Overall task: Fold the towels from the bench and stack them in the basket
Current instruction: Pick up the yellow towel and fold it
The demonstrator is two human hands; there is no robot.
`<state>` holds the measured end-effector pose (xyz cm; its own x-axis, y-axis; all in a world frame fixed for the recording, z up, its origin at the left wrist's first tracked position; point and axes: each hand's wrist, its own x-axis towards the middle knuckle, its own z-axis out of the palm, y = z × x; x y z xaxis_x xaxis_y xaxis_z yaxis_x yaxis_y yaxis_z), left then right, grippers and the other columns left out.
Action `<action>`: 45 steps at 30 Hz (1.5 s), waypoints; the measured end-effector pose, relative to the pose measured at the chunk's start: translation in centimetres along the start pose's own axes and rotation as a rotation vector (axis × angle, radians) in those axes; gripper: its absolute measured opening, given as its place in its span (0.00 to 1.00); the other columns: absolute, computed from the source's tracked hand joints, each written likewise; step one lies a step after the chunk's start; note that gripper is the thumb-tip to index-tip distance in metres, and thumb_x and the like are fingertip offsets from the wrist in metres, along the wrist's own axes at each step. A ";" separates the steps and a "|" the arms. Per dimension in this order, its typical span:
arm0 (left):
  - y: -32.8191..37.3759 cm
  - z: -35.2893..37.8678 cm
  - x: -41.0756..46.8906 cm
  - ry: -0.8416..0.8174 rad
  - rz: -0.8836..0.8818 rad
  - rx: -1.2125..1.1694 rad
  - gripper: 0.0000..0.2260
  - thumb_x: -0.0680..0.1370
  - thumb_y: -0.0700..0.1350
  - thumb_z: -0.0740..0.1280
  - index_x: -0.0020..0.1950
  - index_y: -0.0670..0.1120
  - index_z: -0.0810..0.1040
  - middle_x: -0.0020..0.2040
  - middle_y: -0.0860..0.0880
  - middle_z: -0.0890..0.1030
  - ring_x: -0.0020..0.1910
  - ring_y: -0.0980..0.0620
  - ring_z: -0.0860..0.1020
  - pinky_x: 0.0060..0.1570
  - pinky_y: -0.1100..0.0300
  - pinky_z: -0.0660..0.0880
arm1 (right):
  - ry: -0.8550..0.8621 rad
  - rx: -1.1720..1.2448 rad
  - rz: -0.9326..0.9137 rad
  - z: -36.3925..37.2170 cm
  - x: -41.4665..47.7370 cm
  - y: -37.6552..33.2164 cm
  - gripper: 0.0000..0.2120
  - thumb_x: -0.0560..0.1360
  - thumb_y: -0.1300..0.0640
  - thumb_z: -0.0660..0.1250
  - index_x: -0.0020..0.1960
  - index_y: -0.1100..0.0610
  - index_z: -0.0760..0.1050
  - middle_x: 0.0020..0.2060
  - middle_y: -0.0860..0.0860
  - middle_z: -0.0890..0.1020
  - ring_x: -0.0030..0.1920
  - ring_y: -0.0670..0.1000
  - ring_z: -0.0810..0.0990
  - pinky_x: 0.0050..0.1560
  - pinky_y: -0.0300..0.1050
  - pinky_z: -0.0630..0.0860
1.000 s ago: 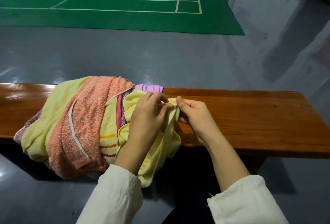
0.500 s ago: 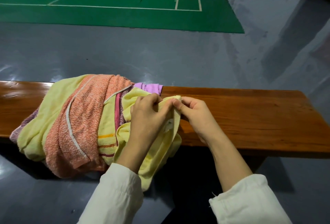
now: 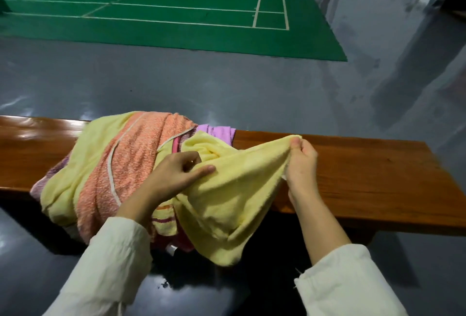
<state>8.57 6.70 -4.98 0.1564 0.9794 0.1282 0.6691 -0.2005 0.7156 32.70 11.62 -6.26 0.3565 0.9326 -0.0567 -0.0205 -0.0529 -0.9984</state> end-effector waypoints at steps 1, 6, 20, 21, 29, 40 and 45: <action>-0.3 -0.2 -0.1 -0.022 -0.019 0.007 0.27 0.68 0.69 0.63 0.32 0.44 0.70 0.27 0.54 0.66 0.27 0.59 0.65 0.28 0.65 0.60 | 0.035 0.014 0.003 -0.3 0.1 -0.1 0.16 0.82 0.53 0.55 0.37 0.54 0.69 0.34 0.47 0.72 0.38 0.48 0.69 0.43 0.45 0.67; -1.8 -2.1 -0.8 -0.067 -0.083 0.116 0.30 0.67 0.73 0.58 0.28 0.45 0.69 0.25 0.54 0.67 0.26 0.56 0.64 0.28 0.61 0.60 | 0.157 0.057 0.043 -1.7 0.8 -0.3 0.15 0.83 0.54 0.54 0.40 0.55 0.70 0.34 0.47 0.72 0.34 0.44 0.69 0.36 0.40 0.68; -4.1 -4.3 -1.5 0.081 0.004 0.561 0.31 0.69 0.74 0.45 0.28 0.48 0.66 0.24 0.50 0.70 0.27 0.51 0.71 0.27 0.58 0.62 | 0.191 0.041 0.022 -2.1 1.2 -0.1 0.16 0.83 0.55 0.54 0.38 0.54 0.68 0.34 0.47 0.71 0.33 0.43 0.68 0.33 0.37 0.67; -4.3 -4.4 -1.5 0.086 0.008 0.530 0.31 0.70 0.73 0.46 0.28 0.48 0.66 0.25 0.50 0.70 0.27 0.50 0.71 0.28 0.57 0.64 | 0.191 0.040 0.024 -2.0 1.3 -0.1 0.16 0.83 0.54 0.54 0.38 0.54 0.68 0.34 0.47 0.71 0.33 0.43 0.68 0.34 0.37 0.67; -5.4 -5.1 -1.3 0.114 0.110 0.705 0.27 0.75 0.64 0.49 0.43 0.49 0.82 0.44 0.52 0.82 0.45 0.48 0.79 0.46 0.53 0.68 | 0.190 0.041 0.003 -2.1 1.3 0.0 0.15 0.83 0.54 0.54 0.39 0.54 0.69 0.35 0.47 0.71 0.35 0.44 0.67 0.37 0.40 0.67; -4.5 -5.2 -1.3 0.236 0.039 0.730 0.04 0.75 0.41 0.70 0.49 0.44 0.81 0.42 0.44 0.84 0.38 0.41 0.81 0.33 0.58 0.68 | 0.189 0.045 0.014 -2.0 1.6 0.2 0.15 0.83 0.54 0.54 0.39 0.52 0.69 0.34 0.45 0.70 0.35 0.43 0.67 0.37 0.38 0.66; -4.1 -5.0 -1.4 0.350 -0.016 0.721 0.13 0.73 0.41 0.73 0.57 0.43 0.78 0.41 0.43 0.85 0.35 0.40 0.81 0.29 0.62 0.64 | 0.182 0.054 0.004 -2.1 1.6 0.3 0.14 0.83 0.54 0.54 0.40 0.52 0.69 0.34 0.45 0.70 0.34 0.43 0.67 0.36 0.37 0.66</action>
<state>1.99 6.29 -4.63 -0.0141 0.9096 0.4152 0.9928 -0.0368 0.1144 35.21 12.32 -6.66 0.5194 0.8521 -0.0644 -0.0701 -0.0326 -0.9970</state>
